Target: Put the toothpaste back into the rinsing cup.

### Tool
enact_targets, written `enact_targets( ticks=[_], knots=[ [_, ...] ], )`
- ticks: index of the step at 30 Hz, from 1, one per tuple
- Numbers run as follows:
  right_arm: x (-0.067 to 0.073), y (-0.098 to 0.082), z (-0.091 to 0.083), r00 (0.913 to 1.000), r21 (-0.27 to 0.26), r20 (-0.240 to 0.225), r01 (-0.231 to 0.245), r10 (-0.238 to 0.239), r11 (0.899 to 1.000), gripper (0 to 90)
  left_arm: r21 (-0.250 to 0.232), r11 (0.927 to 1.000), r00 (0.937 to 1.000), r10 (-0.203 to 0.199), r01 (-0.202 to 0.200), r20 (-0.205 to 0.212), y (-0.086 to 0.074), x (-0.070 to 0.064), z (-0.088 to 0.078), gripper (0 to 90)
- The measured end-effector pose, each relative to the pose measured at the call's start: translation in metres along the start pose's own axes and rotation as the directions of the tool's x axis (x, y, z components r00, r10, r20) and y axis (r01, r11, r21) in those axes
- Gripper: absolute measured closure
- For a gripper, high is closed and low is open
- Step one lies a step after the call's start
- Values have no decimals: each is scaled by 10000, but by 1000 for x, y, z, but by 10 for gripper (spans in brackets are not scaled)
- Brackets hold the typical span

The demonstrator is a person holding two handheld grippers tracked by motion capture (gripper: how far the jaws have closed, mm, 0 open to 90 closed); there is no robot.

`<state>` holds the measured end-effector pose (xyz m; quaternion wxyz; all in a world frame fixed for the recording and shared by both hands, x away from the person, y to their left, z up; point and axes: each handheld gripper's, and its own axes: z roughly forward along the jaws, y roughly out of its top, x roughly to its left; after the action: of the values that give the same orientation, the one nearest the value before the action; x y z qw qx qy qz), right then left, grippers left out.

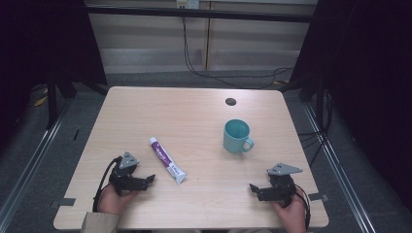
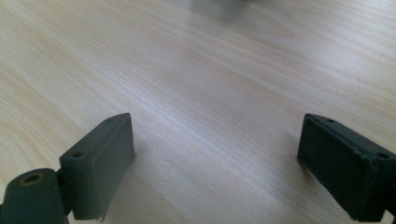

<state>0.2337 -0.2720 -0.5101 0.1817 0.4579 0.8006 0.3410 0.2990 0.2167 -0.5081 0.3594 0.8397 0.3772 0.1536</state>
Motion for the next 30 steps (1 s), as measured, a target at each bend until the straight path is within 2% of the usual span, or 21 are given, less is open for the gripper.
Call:
enact_targets(
  ticks=[8,10,11,12,13,14,16,17,18,19,20,22,23,24,25,28,29,30],
  knots=[
    [0,0,0,10000,1,-6,1,-1,10000,99,37,10000,10000,-30,30,-12,0,0,-1,156],
    [0,0,0,10000,2,-11,-7,7,10000,100,216,9998,10000,-44,45,-22,2,0,-2,164],
    [0,0,0,10000,1,-9,-7,7,10000,100,497,9988,10000,-3,-1,66,6,1,-5,218],
    [0,0,0,10000,-21,-5,23,-23,10000,100,505,9986,9998,122,-128,125,9,1,-6,256],
    [0,0,0,10000,-20,-5,19,-19,10000,100,505,9986,9998,122,-128,125,9,1,-6,260],
    [0,0,0,10000,-20,-5,19,-19,10000,100,560,9979,9995,316,-319,72,14,0,-7,260],
    [0,0,0,10000,-20,-6,16,-16,10000,100,940,9885,9929,1190,-1185,-7,25,-2,-10,254],
    [0,0,0,10000,-1,-8,-8,8,10000,100,1093,9841,9902,1394,-1397,110,30,-3,-11,240],
    [0,0,0,10000,-17,-8,10,-10,10000,100,1359,9684,9778,2080,-2093,244,42,-6,-10,237],
    [0,0,0,10000,-17,-8,10,-10,10000,100,1359,9684,9778,2080,-2093,244,42,-6,-10,237],
    [0,0,0,10000,-20,-9,16,-16,10000,100,1553,9531,9656,2584,-2598,291,48,-9,-10,238],
    [0,0,0,10000,-19,-10,11,-11,10000,100,1783,9311,9480,3118,-3181,632,64,-14,-7,243],
    [0,0,0,10000,-19,-10,11,-11,10000,100,1783,9311,9480,3118,-3181,632,64,-14,-7,242],
    [0,0,0,10000,-14,-10,4,-4,10000,100,1784,9268,9437,3209,-3305,808,68,-15,-6,242],
    [0,0,0,10000,-5,-9,-5,5,10000,100,1767,9270,9432,3184,-3307,949,75,-16,-3,242],
    [0,0,0,10000,-19,-9,9,-9,10000,100,1832,9267,9437,3128,-3281,1077,83,-16,2,234],
    [0,0,0,10000,-22,-9,19,-19,10000,100,1952,9216,9408,3174,-3355,1186,87,-16,6,234],
    [0,0,0,10000,-5,-10,-10,10,10000,100,2033,9208,9418,3140,-3330,1206,89,-16,8,234]
  ],
)
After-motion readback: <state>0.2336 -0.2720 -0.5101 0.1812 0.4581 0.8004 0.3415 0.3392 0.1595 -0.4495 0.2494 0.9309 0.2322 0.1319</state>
